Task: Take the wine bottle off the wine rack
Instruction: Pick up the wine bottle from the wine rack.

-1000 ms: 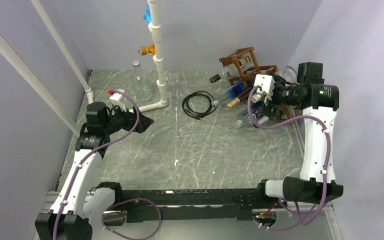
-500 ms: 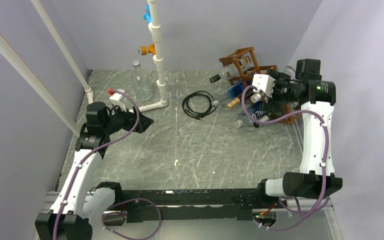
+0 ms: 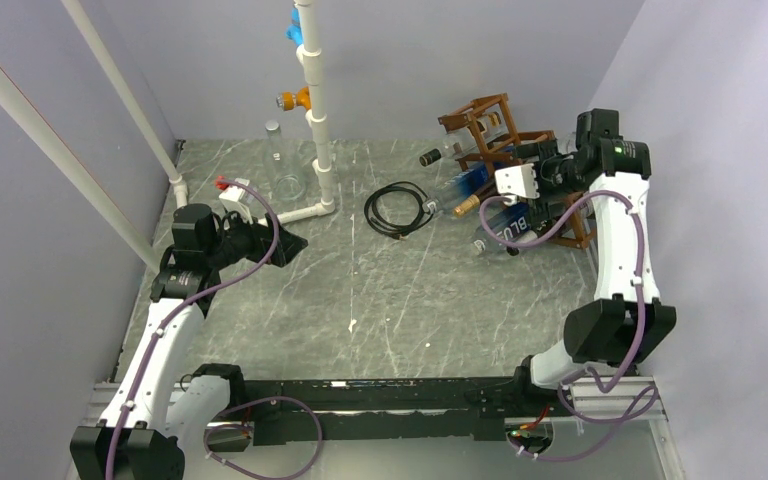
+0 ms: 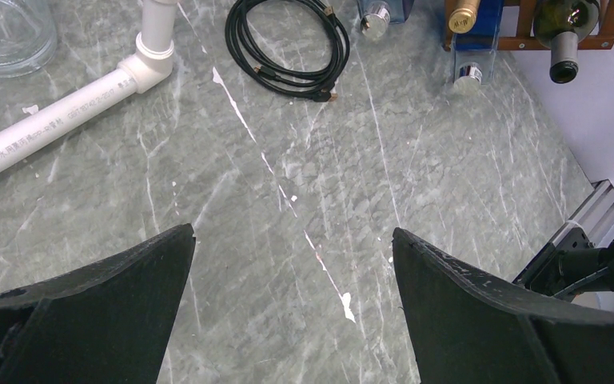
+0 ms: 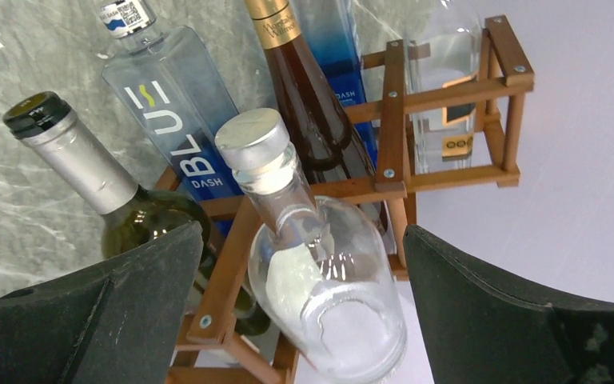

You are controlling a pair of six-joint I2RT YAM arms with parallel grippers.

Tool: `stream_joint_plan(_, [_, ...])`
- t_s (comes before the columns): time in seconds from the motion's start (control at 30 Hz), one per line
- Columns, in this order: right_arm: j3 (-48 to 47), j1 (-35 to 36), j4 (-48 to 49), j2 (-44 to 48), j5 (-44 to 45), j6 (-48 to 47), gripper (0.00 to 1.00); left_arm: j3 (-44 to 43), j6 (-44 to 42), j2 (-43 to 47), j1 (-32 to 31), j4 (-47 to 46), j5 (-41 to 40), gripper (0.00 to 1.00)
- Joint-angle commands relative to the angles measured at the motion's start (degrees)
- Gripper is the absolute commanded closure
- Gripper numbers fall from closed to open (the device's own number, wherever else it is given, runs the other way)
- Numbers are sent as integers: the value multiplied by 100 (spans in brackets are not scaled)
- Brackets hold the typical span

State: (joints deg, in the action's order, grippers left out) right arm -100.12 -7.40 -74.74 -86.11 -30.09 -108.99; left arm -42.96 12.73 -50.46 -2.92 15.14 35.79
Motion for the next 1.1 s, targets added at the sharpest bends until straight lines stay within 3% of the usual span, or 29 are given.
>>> stream_joint_plan(0.0, [-105,19,-111,-200,-138,-879,1,-55,-117,97,9,-45,104,0])
stream_joint_plan(1.07, [728,423,998,-688,940,-1098,31,-99,-139,1,19,34,60,0])
